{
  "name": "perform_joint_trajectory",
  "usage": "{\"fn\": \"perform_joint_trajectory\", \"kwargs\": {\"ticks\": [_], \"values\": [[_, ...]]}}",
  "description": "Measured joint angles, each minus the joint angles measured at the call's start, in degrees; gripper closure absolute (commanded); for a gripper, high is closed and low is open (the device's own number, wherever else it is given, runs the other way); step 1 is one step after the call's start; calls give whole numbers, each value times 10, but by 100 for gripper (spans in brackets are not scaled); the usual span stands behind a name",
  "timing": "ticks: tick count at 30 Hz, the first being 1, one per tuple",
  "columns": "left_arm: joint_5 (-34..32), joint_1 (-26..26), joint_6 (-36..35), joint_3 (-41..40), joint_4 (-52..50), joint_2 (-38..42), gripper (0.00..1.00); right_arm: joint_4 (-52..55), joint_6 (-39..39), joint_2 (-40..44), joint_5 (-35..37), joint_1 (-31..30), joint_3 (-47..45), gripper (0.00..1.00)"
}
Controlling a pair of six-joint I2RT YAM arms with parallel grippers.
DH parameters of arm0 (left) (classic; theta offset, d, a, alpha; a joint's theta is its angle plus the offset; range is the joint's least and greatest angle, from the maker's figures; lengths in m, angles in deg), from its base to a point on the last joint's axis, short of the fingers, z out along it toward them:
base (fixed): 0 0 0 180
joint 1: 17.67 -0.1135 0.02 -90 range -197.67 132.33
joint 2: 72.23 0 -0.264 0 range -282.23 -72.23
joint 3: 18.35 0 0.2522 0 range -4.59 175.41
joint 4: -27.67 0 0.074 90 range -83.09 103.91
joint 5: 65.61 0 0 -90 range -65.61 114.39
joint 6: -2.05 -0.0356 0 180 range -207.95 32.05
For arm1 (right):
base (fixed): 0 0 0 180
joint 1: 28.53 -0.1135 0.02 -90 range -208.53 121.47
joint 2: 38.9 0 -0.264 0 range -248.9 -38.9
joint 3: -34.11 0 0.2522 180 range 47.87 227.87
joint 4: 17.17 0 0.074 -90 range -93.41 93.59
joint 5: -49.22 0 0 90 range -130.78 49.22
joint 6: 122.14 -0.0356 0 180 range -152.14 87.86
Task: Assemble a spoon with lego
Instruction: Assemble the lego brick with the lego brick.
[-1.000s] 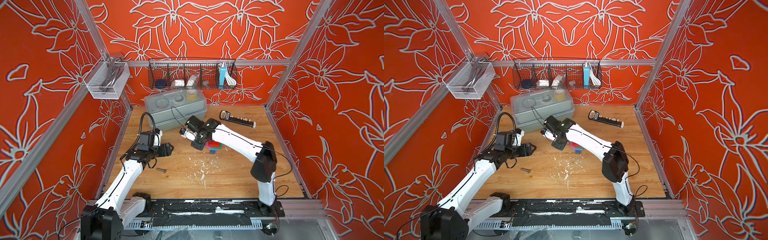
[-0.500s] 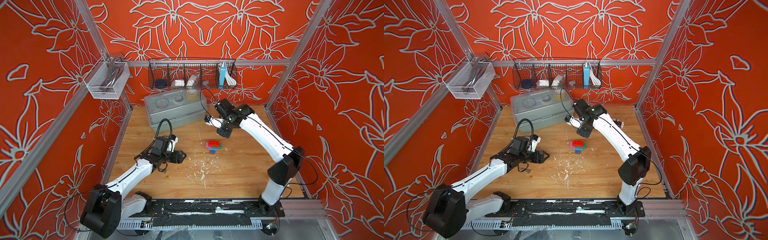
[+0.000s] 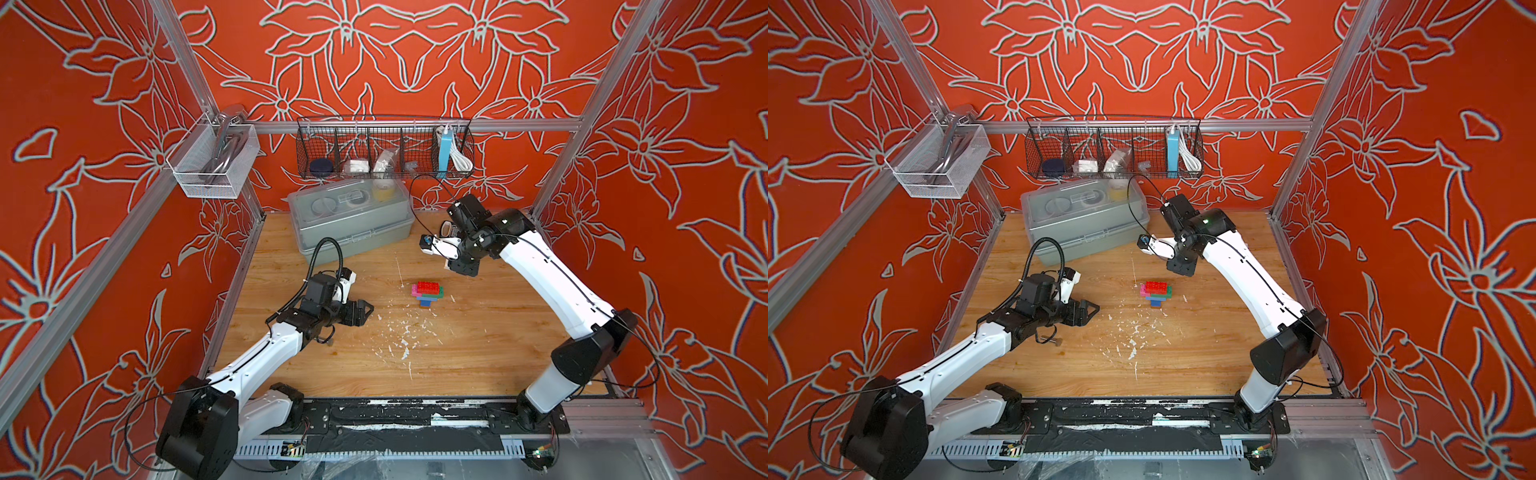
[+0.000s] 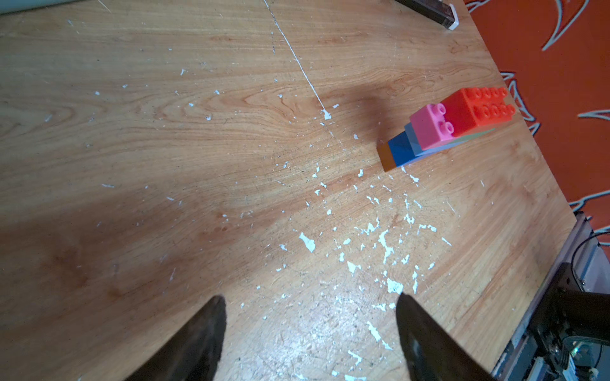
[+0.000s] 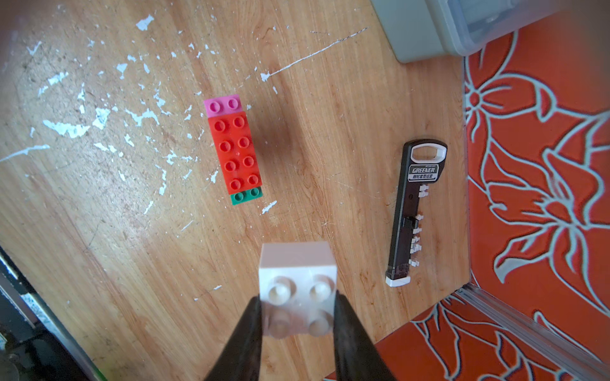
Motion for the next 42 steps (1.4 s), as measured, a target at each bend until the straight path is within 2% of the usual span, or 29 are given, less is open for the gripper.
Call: {"fn": "perform_joint_trajectory", "kwargs": {"ticks": [12,24,42], "values": [[0,0,-1,-7,10,4,20,-5,42,-67,-48,-6,9,100],[-2,1,-1,-7,10,5,20,-52,72,-87,-73,-17,-33,100],[-5,5,-11,-7,10,5,20,-70,76,-107,-97,-18,-48,100]]}}
